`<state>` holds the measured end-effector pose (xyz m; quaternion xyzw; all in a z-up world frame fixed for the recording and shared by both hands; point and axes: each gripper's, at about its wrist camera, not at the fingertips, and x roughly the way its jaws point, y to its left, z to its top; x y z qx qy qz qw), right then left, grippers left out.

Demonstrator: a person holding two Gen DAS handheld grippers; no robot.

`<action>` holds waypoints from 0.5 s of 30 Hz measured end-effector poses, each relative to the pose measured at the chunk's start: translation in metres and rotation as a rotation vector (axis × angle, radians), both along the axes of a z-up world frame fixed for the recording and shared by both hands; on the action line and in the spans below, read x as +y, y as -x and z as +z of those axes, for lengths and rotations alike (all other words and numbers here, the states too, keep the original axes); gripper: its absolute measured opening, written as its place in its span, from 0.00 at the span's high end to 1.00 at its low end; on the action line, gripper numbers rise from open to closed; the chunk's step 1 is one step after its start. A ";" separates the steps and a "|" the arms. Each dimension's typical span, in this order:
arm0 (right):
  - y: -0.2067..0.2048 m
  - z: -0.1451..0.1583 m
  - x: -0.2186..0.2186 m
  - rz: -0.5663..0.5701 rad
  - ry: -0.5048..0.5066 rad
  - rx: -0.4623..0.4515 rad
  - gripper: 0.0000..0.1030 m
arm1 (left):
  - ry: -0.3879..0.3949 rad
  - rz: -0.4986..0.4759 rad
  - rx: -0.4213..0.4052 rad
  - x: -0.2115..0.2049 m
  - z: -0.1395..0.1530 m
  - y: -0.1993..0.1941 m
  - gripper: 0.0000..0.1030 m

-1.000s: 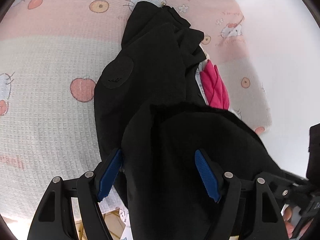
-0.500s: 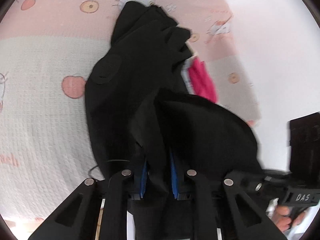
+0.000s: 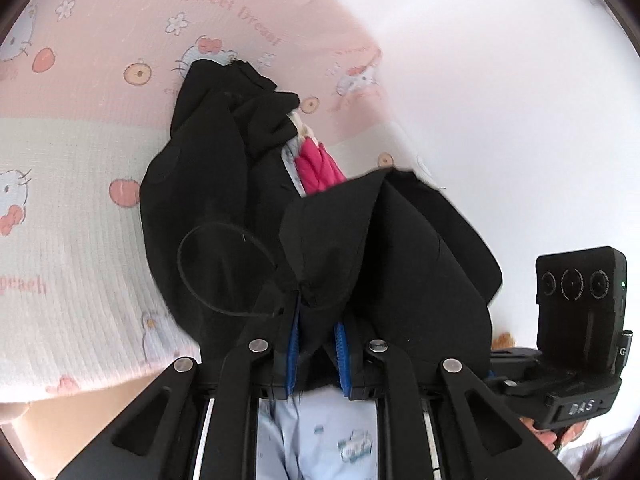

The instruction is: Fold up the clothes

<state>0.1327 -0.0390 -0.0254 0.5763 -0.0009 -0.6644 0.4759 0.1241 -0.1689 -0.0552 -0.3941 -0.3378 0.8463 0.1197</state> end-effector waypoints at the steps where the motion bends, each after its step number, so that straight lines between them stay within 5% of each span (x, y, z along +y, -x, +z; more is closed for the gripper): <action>1: -0.008 -0.002 0.005 -0.008 -0.010 0.014 0.91 | 0.006 -0.002 -0.001 0.004 -0.001 -0.008 0.87; 9: -0.064 -0.011 0.045 -0.142 -0.215 0.254 0.91 | 0.034 0.023 -0.071 0.019 -0.015 -0.054 0.87; 12: -0.070 -0.004 0.059 -0.168 -0.214 0.257 0.88 | 0.031 0.057 -0.093 0.012 -0.014 -0.060 0.87; 14: -0.064 0.003 0.067 -0.197 -0.191 0.234 0.53 | 0.030 0.083 -0.106 0.006 -0.010 -0.056 0.86; 15: -0.058 0.007 0.072 -0.222 -0.177 0.229 0.44 | 0.033 0.094 -0.102 0.003 -0.006 -0.052 0.86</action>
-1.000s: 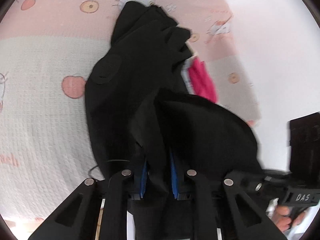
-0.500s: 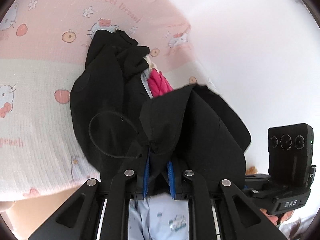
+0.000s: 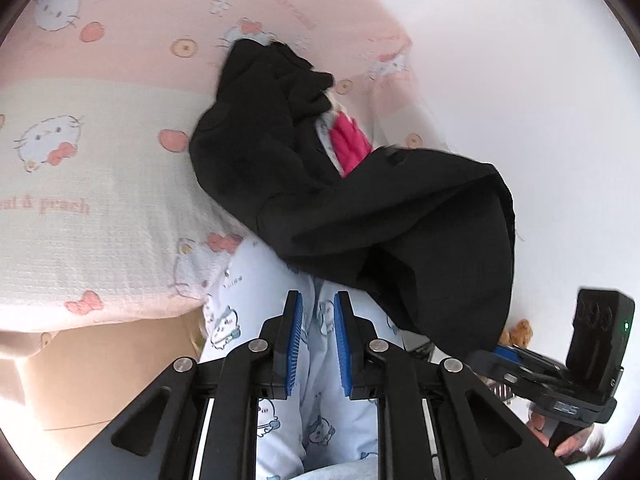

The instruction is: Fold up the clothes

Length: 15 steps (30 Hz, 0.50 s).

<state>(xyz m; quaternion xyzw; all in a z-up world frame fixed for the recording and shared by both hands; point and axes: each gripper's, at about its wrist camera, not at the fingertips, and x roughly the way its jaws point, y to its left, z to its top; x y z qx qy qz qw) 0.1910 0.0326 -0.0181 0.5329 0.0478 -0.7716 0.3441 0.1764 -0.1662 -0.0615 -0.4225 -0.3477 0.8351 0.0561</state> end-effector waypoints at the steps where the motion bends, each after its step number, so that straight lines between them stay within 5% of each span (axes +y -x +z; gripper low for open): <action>1: 0.006 0.005 0.004 -0.025 0.009 0.007 0.35 | 0.003 0.011 0.004 -0.003 0.004 0.004 0.86; 3: 0.022 0.016 0.012 -0.089 0.019 0.029 0.35 | 0.009 0.032 0.013 -0.009 0.012 0.013 0.78; 6: 0.048 0.023 0.022 -0.160 0.042 0.033 0.33 | -0.012 0.047 0.002 -0.016 0.018 0.033 0.20; 10: 0.086 0.013 0.030 -0.233 0.063 -0.032 0.30 | -0.061 0.030 -0.010 -0.019 0.019 0.060 0.20; 15: 0.145 0.005 0.042 -0.298 0.149 -0.133 0.30 | -0.005 0.001 -0.024 -0.017 0.032 0.098 0.20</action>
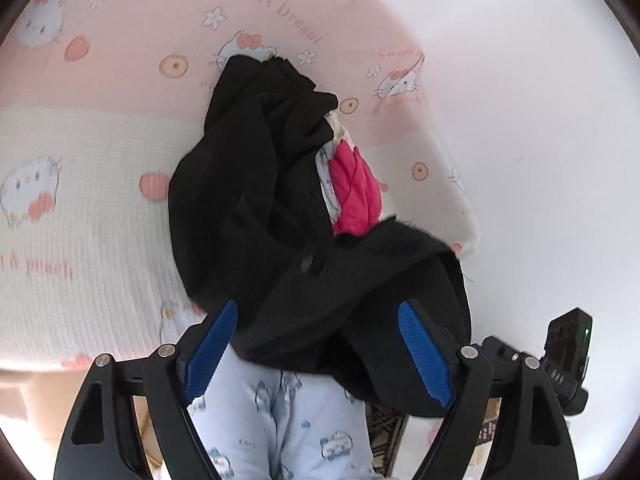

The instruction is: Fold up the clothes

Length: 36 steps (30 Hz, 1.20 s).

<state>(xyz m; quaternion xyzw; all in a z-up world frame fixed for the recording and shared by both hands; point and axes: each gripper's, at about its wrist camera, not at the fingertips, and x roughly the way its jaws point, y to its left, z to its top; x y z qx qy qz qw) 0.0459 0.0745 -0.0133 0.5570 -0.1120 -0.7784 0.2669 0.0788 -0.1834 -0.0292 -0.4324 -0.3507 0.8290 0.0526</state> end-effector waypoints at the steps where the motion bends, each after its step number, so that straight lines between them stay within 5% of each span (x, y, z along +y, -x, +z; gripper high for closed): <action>1: 0.011 0.001 0.002 -0.010 0.020 -0.010 0.30 | 0.016 -0.010 0.007 0.000 0.004 0.007 0.20; 9: 0.043 0.011 -0.030 0.074 -0.086 0.094 0.29 | 0.169 -0.116 0.039 0.018 0.026 0.048 0.20; 20: 0.073 -0.063 -0.071 0.236 -0.022 -0.065 0.29 | 0.249 -0.287 -0.019 0.051 -0.014 0.098 0.21; 21: 0.078 -0.073 -0.074 0.238 -0.016 -0.101 0.29 | 0.257 -0.288 -0.018 0.053 -0.018 0.099 0.24; 24: 0.085 -0.095 -0.075 0.233 0.066 -0.199 0.29 | 0.272 -0.285 -0.002 0.053 -0.023 0.089 0.67; 25: 0.086 -0.102 -0.075 0.231 0.097 -0.232 0.30 | 0.271 -0.282 -0.006 0.052 -0.025 0.086 0.69; 27: 0.086 -0.110 -0.075 0.233 0.101 -0.261 0.40 | 0.265 -0.269 -0.008 0.048 -0.027 0.078 0.75; 29: 0.083 -0.114 -0.076 0.248 0.092 -0.273 0.73 | 0.252 -0.259 -0.001 0.043 -0.028 0.070 0.76; 32: 0.072 -0.114 -0.074 0.292 0.136 -0.297 0.85 | 0.237 -0.248 0.002 0.035 -0.030 0.054 0.78; 36: 0.045 -0.115 -0.075 0.349 0.108 -0.305 0.86 | 0.233 -0.225 0.004 0.025 -0.036 0.025 0.78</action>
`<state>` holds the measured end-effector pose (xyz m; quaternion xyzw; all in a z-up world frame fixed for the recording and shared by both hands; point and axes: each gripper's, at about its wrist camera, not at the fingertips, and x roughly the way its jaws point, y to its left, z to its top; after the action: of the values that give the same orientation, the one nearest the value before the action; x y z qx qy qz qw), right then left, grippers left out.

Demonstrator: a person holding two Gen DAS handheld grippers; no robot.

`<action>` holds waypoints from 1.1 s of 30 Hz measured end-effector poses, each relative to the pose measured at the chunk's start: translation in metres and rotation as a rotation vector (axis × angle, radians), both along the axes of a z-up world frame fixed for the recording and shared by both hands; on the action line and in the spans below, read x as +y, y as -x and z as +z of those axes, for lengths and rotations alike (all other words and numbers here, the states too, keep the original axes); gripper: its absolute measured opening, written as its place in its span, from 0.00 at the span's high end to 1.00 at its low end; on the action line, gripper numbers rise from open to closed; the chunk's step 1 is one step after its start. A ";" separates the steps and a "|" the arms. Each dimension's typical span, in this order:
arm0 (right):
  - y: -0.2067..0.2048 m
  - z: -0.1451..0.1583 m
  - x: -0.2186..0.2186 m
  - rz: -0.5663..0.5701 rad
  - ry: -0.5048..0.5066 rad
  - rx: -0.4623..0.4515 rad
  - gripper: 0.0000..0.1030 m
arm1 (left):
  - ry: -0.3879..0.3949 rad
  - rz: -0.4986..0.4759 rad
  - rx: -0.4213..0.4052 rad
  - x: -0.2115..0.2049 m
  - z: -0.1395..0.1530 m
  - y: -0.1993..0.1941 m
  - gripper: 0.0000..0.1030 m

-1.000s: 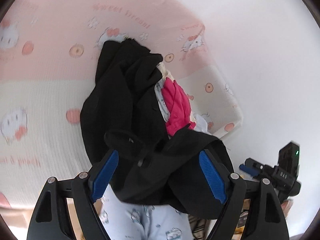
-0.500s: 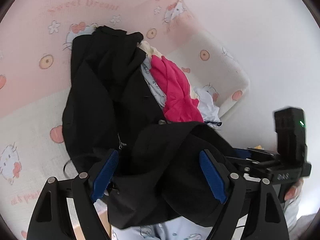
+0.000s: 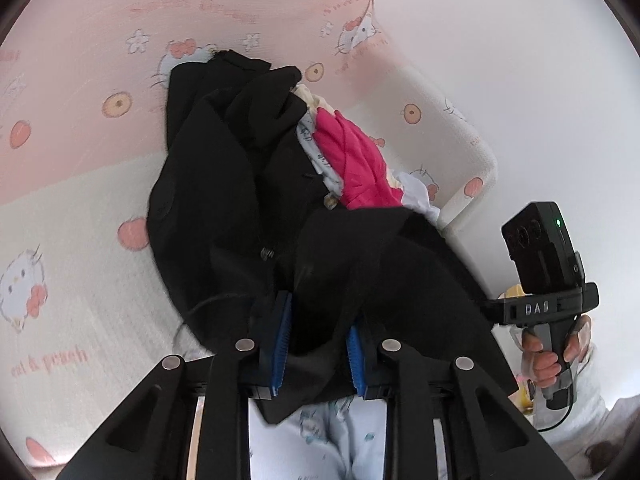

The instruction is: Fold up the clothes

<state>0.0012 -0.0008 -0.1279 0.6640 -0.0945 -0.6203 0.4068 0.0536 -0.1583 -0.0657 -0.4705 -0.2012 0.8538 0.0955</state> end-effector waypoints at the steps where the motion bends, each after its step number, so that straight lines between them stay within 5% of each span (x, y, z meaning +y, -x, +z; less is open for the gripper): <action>1: -0.008 -0.001 -0.001 0.009 -0.028 0.022 0.86 | 0.006 0.018 -0.002 -0.004 -0.004 -0.009 0.78; 8: -0.065 -0.014 -0.001 -0.011 -0.142 0.156 0.86 | -0.058 0.158 -0.075 -0.031 -0.040 -0.059 0.78; 17: -0.115 -0.008 -0.014 0.015 -0.272 0.389 0.86 | -0.208 0.234 0.096 -0.050 0.001 -0.075 0.78; 18: -0.118 -0.007 -0.016 0.022 -0.283 0.408 0.86 | -0.223 0.241 0.109 -0.052 0.007 -0.072 0.75; 20: -0.121 -0.007 -0.015 0.015 -0.284 0.420 0.86 | -0.244 0.261 0.113 -0.053 0.016 -0.061 0.52; 21: -0.122 -0.007 -0.015 0.009 -0.282 0.424 0.86 | -0.245 0.269 0.118 -0.053 0.018 -0.055 0.30; 22: -0.123 -0.007 -0.013 0.002 -0.277 0.426 0.86 | -0.244 0.276 0.129 -0.053 0.020 -0.048 0.26; 26: -0.127 -0.007 -0.005 -0.022 -0.256 0.422 0.86 | -0.244 0.276 0.099 -0.053 0.021 -0.021 0.26; 33: -0.128 -0.004 -0.002 -0.033 -0.232 0.412 0.86 | -0.121 0.164 0.017 -0.042 0.030 0.025 0.26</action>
<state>0.1293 -0.0026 -0.1323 0.5639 0.0517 -0.7560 0.3283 0.0282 -0.1998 -0.0362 -0.4385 -0.2894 0.8491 0.0552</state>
